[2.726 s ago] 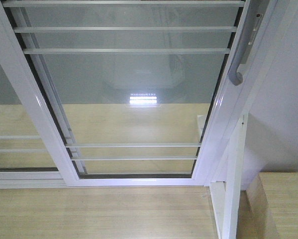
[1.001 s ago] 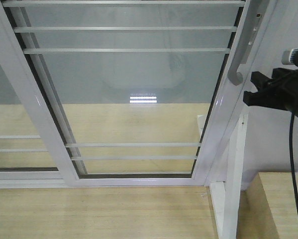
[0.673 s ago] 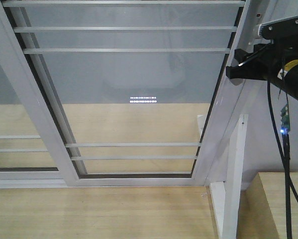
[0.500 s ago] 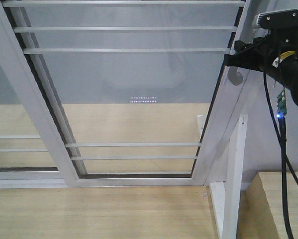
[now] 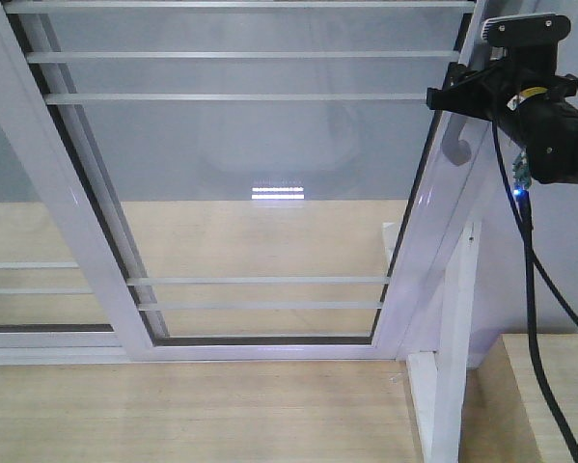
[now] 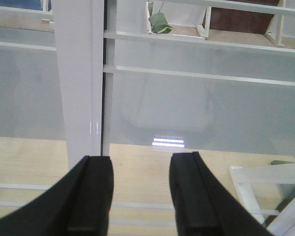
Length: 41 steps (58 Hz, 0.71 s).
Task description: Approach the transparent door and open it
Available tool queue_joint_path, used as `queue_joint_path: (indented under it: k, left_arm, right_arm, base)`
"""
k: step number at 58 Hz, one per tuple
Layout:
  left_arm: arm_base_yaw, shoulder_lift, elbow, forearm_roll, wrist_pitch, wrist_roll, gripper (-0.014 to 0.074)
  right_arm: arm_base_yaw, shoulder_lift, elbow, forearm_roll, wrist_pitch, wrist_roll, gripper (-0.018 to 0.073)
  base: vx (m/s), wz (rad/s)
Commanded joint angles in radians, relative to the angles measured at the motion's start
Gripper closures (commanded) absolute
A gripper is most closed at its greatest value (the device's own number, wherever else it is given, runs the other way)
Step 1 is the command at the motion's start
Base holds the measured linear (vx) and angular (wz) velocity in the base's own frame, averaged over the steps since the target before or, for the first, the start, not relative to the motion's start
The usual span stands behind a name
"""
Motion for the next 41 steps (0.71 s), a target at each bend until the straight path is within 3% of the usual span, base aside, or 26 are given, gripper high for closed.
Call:
queue_joint_path:
  k: [1, 16, 41]
  left_arm:
    - [-0.005, 0.005, -0.035, -0.010, -0.085, 0.002, 0.0187]
    - [-0.005, 0.005, -0.035, -0.010, -0.085, 0.002, 0.0187]
    - [-0.005, 0.005, -0.035, -0.010, -0.097, 0.002, 0.0187]
  right_arm:
    - [-0.001, -0.024, -0.064, -0.009, -0.095, -0.013, 0.0197]
    - [0.001, 0.009, -0.114, -0.001, -0.067, -0.019, 0.0241]
    - [0.104, 0.009, -0.114, -0.030, -0.048, -0.024, 0.0274]
  base:
    - [0.00, 0.00]
    - [0.00, 0.00]
    - [0.00, 0.00]
